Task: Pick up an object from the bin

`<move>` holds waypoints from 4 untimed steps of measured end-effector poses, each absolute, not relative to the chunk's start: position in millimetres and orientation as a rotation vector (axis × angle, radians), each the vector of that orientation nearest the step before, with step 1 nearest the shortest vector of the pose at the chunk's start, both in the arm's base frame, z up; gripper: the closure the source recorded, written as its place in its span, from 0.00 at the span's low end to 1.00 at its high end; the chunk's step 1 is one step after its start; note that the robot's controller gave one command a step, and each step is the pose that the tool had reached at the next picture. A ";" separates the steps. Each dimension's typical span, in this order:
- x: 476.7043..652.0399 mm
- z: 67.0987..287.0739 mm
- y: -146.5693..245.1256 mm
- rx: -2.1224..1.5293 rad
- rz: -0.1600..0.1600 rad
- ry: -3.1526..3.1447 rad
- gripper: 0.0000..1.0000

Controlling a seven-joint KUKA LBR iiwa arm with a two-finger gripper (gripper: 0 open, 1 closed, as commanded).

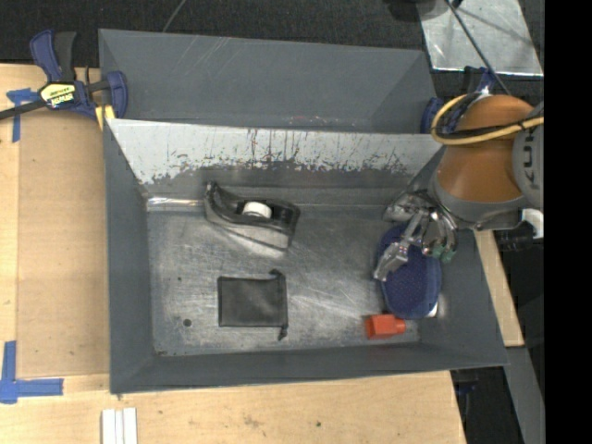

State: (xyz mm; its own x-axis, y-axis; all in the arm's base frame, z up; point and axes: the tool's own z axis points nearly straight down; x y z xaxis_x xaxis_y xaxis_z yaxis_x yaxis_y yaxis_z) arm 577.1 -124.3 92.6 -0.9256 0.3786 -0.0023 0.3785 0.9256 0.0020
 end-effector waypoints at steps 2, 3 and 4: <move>563.7 106.2 -146.2 1.037 0.008 2.962 0.00; 551.7 79.6 -149.6 0.783 0.023 3.011 0.00; 549.7 77.3 -152.1 0.794 0.018 3.012 1.00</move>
Offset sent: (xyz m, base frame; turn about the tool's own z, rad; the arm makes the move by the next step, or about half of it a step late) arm -0.0108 -0.0339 -0.0226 -0.0201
